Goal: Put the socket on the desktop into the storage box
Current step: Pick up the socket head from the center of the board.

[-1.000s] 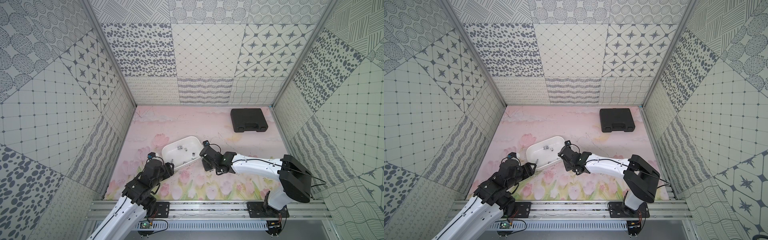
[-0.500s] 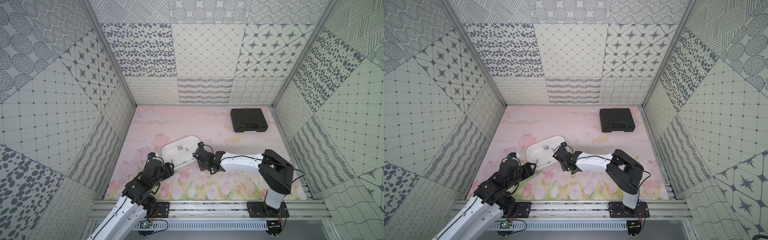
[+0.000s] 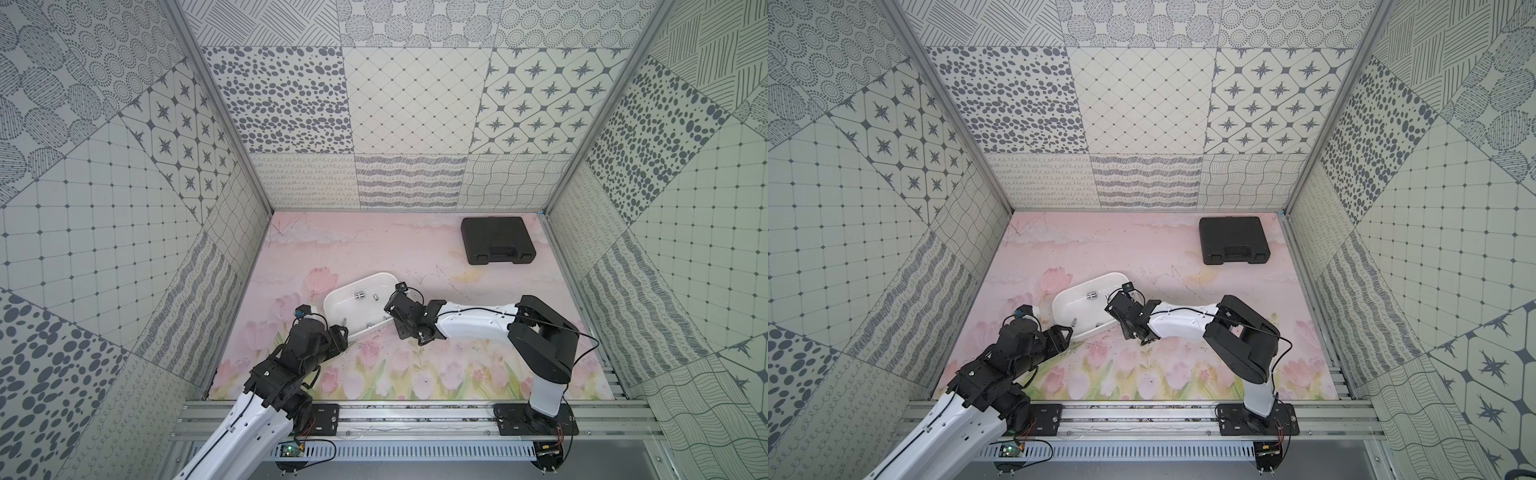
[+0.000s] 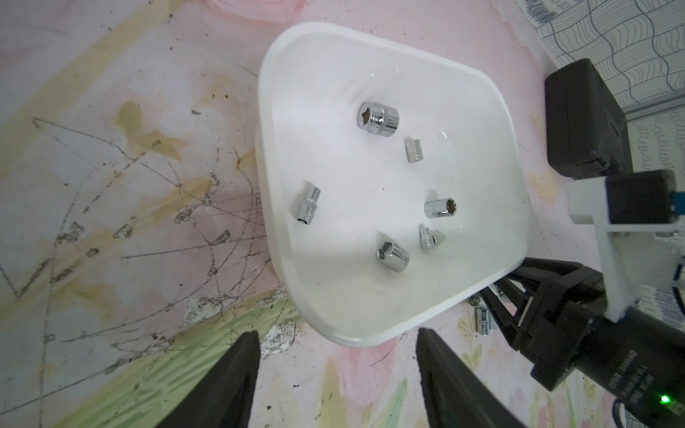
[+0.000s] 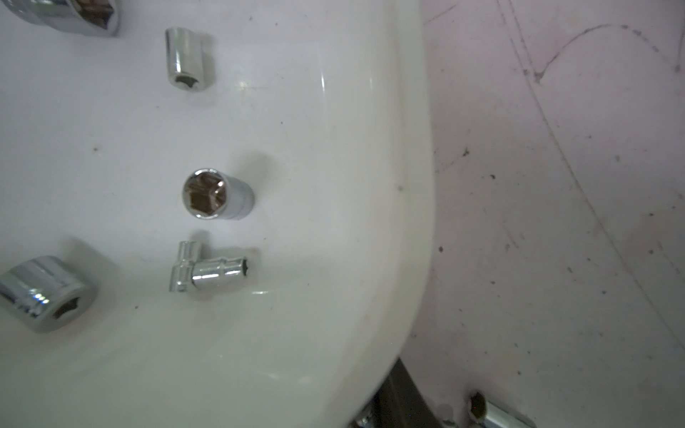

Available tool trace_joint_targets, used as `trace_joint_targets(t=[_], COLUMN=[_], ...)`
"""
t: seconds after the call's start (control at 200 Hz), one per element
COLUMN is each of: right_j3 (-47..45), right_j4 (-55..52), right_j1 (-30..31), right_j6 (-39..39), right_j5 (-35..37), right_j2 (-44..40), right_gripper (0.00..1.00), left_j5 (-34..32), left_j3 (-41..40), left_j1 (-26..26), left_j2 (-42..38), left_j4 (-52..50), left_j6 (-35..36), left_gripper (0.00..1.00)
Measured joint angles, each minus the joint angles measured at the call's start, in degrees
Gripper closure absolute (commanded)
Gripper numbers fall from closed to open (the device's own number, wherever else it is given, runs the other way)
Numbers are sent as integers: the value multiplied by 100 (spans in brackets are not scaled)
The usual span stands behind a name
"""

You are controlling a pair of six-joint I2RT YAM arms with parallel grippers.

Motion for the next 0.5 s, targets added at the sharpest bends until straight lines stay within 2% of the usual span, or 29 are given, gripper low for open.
trace_joint_targets(t=[0.34,0.5], right_j3=[0,-9], right_j4=[76,103], right_j1=[0,0], right_j6=[81,157], right_j5=[-9,-20], right_j2=[168,170], right_gripper=[71,74], left_j5=[-2,-2], left_j3=[0,0], left_j1=[0,0], left_j2=[0,0], left_j4=[0,0], left_j6=[0,0], left_gripper=[28,28])
